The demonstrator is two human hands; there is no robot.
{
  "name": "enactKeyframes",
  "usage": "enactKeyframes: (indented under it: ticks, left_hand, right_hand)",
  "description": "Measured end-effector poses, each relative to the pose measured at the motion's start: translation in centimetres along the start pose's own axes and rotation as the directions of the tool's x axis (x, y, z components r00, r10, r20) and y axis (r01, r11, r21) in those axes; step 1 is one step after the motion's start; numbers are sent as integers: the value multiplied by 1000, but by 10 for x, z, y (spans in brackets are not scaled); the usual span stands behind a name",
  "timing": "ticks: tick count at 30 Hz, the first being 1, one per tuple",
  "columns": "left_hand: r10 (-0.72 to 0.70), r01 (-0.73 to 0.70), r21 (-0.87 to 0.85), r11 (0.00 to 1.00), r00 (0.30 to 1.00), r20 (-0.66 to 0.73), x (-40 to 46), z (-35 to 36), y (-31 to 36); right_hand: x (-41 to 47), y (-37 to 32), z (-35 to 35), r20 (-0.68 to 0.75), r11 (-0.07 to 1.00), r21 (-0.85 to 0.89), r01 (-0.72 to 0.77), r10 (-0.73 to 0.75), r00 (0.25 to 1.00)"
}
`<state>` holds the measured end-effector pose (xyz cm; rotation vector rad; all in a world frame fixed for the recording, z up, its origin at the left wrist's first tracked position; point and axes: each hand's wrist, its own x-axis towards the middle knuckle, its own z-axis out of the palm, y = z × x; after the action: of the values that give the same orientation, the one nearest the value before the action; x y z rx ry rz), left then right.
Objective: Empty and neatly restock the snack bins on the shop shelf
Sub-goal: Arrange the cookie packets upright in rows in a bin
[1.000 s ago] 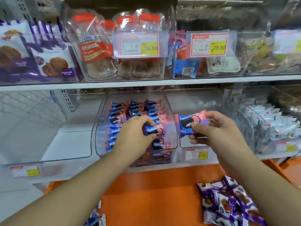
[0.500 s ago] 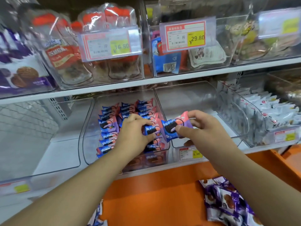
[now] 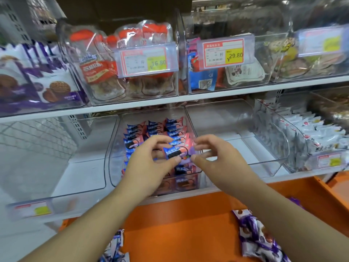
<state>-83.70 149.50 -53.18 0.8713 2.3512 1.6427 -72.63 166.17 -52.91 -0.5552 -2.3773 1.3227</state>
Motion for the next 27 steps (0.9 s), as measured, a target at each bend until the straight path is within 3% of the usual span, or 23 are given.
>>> enactKeyframes:
  ticks: [3,6,16,27]
  left_hand:
    - [2,-1,185,983,1000,-3,14,1,-14]
    - [50,-53,332,942,999,19,24,14,-25]
    - [170,-180,568,803,983,71,50,39,-42]
    - [158,-171,523,835,985,70,28,29,-35]
  right_hand:
    - [4,8,-7,-26,962,-256,92,-102,994]
    - [7,19,-8,36,930,-343,131,-126,991]
    - [13,32,-4,19,942,-322,90,-88,996]
    - [6,33,-11,-5,940,-317,127,-136,991]
